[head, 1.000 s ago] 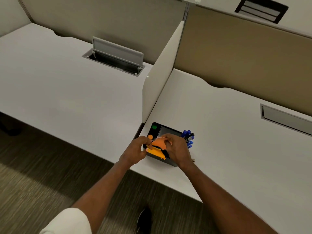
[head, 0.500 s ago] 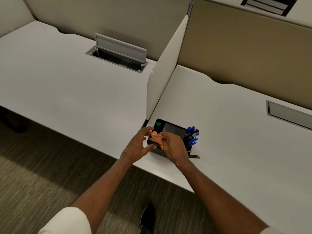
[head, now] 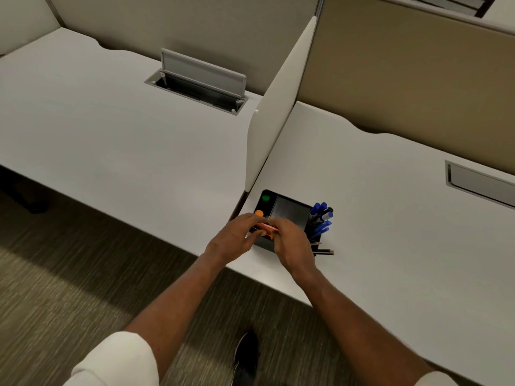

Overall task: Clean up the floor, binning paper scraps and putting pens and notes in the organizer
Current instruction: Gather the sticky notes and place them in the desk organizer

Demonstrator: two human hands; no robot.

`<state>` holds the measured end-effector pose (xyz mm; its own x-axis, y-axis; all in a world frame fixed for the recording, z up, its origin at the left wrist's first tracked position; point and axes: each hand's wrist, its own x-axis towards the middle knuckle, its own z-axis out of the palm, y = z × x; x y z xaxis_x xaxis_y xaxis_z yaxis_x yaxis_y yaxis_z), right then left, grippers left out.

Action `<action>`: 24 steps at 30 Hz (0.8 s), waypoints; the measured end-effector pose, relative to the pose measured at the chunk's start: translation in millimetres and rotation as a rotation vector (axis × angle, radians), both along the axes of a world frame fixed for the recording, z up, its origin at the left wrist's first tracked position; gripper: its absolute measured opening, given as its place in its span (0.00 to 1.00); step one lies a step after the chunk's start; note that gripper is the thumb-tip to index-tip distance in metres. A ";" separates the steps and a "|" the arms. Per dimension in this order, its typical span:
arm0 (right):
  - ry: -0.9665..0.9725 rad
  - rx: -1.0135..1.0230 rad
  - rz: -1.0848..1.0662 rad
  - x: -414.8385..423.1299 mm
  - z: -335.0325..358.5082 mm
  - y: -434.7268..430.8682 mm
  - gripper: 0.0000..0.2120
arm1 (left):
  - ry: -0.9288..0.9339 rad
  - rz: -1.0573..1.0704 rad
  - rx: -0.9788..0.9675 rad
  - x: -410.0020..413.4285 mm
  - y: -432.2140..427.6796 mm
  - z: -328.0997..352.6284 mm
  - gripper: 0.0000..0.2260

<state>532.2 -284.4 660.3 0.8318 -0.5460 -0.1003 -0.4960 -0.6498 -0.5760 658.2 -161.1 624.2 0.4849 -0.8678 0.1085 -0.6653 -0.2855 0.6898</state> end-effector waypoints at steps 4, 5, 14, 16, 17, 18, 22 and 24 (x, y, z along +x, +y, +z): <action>-0.028 -0.035 0.011 -7.1 -0.7 1.5 0.14 | -0.095 0.010 0.017 -4.4 0.0 -5.9 0.12; -0.041 -0.052 0.017 -9.0 -0.4 1.5 0.15 | -0.113 0.019 0.018 -5.3 -0.9 -6.4 0.12; -0.133 -0.137 -0.022 -16.7 4.3 -2.3 0.15 | 0.065 0.188 -0.048 -21.8 -8.1 -6.8 0.13; -0.083 -0.135 0.013 -13.6 2.3 -3.8 0.18 | 0.079 0.165 -0.042 -21.5 -7.4 -7.5 0.16; -0.074 -0.125 0.022 -11.8 1.8 -4.8 0.20 | 0.077 0.148 -0.039 -21.2 -7.3 -6.9 0.18; -0.069 -0.114 0.022 -9.9 1.4 -5.7 0.21 | 0.065 0.133 -0.032 -21.0 -7.5 -5.1 0.19; -0.080 -0.109 0.039 -6.0 -5.6 -2.0 0.22 | -0.036 0.086 -0.011 -17.7 -6.9 -6.5 0.21; -0.055 -0.119 0.064 -7.8 -13.6 3.0 0.22 | -0.112 0.024 0.017 -17.6 -4.8 -9.8 0.22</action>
<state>524.4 -281.4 646.7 0.8678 -0.4968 0.0085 -0.4210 -0.7442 -0.5185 640.6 -165.9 614.3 0.4910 -0.8584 0.1483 -0.7310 -0.3134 0.6062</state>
